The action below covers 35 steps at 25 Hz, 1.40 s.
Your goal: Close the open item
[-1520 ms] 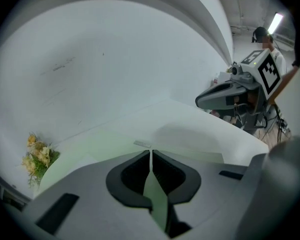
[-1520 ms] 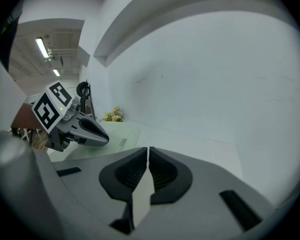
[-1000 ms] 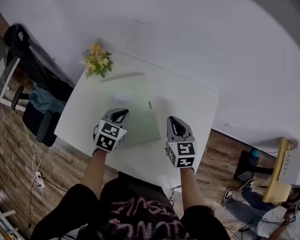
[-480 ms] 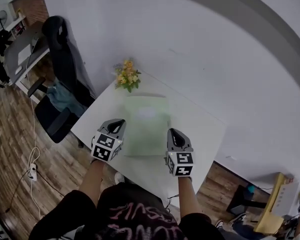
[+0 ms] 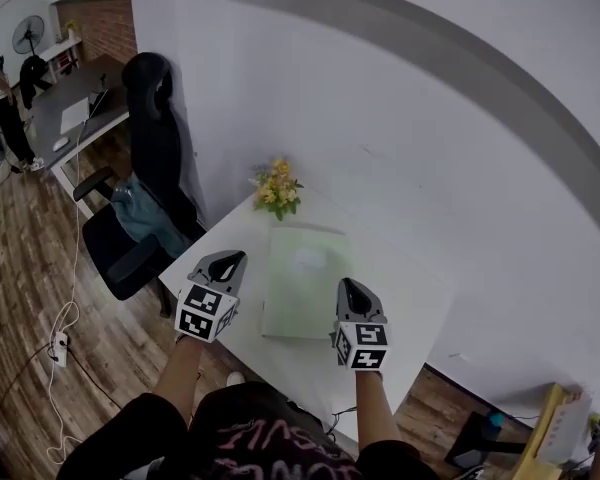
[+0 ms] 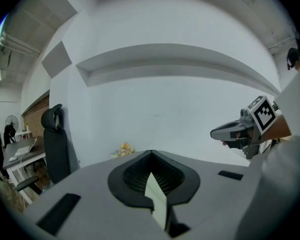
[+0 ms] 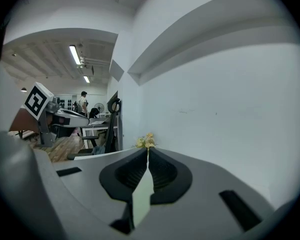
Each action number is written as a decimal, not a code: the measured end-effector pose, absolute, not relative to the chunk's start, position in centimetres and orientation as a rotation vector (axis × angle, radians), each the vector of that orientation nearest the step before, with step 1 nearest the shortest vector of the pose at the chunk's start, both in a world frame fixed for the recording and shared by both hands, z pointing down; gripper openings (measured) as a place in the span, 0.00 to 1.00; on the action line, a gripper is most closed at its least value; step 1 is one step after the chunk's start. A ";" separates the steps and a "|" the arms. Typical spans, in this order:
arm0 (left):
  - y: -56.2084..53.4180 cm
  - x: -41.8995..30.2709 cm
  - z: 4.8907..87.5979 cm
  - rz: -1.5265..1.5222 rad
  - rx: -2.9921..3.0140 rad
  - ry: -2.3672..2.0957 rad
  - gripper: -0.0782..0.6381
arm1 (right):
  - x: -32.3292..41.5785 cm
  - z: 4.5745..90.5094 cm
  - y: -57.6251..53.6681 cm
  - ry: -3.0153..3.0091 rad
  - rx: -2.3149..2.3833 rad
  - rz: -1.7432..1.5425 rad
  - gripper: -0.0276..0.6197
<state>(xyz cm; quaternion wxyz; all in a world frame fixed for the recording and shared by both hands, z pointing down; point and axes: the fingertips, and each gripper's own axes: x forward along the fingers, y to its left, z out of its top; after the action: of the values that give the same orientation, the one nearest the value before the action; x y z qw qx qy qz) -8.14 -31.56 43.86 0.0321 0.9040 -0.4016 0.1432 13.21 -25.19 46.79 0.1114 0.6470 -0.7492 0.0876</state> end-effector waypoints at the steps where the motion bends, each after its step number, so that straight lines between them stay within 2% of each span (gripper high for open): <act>1: -31.7 -8.6 43.3 0.420 2.789 -1.252 0.13 | 13.1 46.5 -25.3 -2.201 1.903 0.249 0.08; 19: -32.8 -14.5 37.1 0.234 2.794 -1.423 0.13 | 10.2 41.6 -27.9 -2.268 1.901 0.130 0.08; 35: -33.0 -15.0 36.8 0.220 2.790 -1.436 0.13 | 9.9 40.3 -28.7 -2.300 1.902 0.112 0.08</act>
<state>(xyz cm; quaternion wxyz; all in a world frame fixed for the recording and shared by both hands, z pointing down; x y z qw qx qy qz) -15.03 -33.03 36.77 -0.0019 0.8870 -0.4565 0.0698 9.91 -28.74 40.30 0.0775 0.6349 -0.7678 0.0375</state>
